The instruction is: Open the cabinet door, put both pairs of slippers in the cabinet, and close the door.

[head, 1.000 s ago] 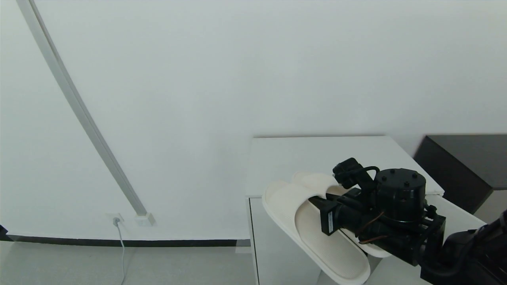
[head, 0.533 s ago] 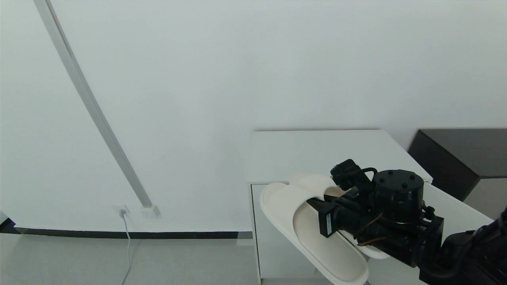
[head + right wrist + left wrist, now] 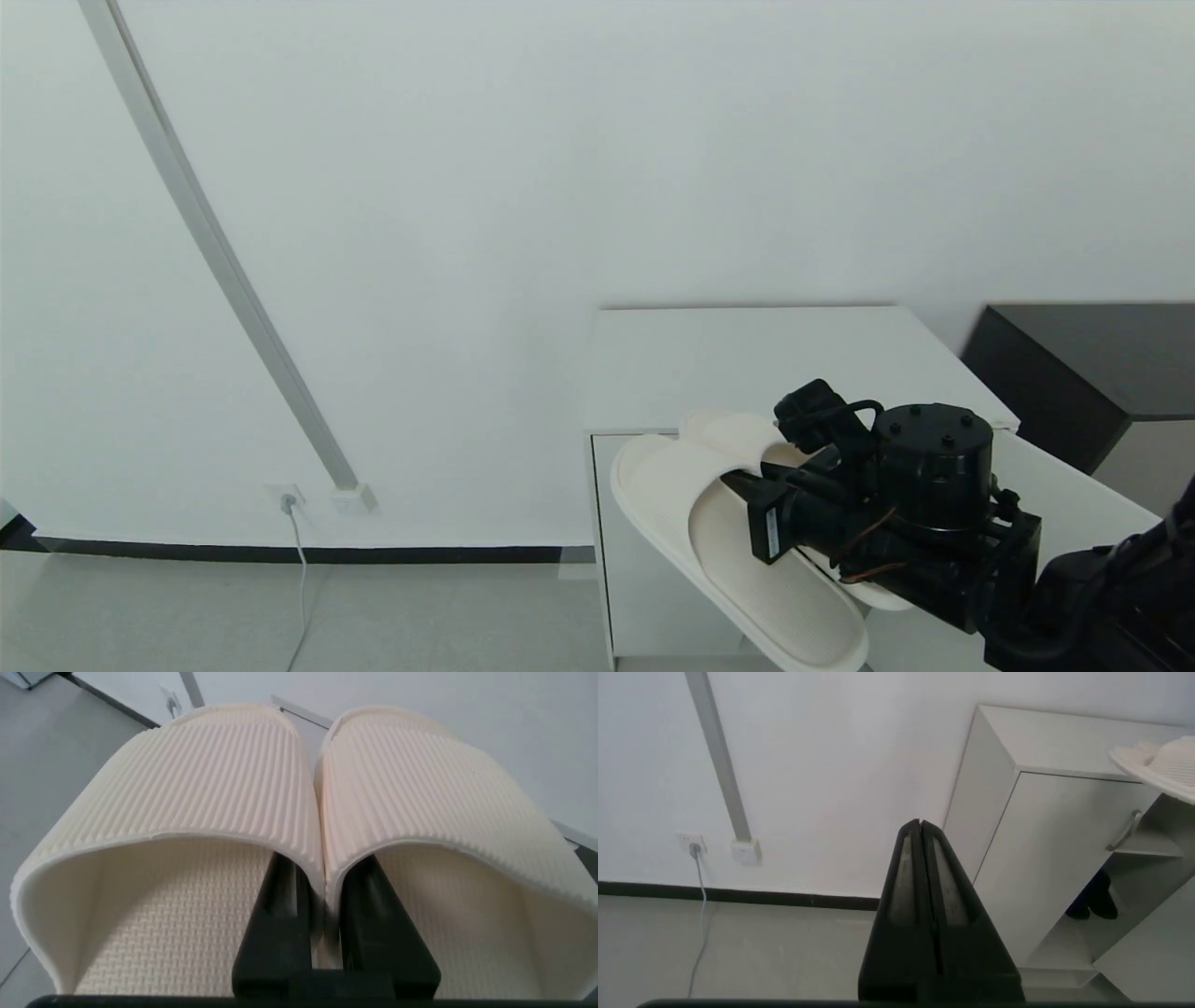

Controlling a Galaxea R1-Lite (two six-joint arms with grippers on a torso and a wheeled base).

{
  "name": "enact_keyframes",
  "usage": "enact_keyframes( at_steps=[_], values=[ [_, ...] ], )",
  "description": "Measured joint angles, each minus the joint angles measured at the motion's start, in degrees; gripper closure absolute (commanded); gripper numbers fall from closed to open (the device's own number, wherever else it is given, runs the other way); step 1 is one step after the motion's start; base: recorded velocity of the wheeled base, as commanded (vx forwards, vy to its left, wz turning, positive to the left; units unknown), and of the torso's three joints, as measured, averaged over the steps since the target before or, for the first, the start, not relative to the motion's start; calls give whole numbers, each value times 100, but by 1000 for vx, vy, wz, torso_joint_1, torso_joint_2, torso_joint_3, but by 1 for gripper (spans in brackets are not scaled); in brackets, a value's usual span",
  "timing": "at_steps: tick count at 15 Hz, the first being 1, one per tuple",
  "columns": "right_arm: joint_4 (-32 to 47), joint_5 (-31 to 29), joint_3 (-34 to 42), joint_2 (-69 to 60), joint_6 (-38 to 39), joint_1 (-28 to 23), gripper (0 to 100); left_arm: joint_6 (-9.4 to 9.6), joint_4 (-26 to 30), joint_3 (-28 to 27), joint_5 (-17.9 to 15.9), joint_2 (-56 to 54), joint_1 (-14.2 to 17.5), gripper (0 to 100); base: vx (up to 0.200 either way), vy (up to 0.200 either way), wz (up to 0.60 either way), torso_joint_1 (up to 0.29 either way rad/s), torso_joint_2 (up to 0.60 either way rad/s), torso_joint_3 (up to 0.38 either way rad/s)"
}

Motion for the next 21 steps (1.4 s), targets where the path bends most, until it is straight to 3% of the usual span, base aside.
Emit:
enact_keyframes(
  at_steps=[19, 21],
  values=[
    [-55, -313, 17, -2, 9, 85, 100, -6, 0, 0, 0, 0, 0, 100, 0, -200, 0, 3, 3, 3],
    [-52, -316, 26, -2, 9, 88, 100, -11, 0, 0, 0, 0, 2, 100, 0, 0, 0, 0, 0, 0]
  ],
)
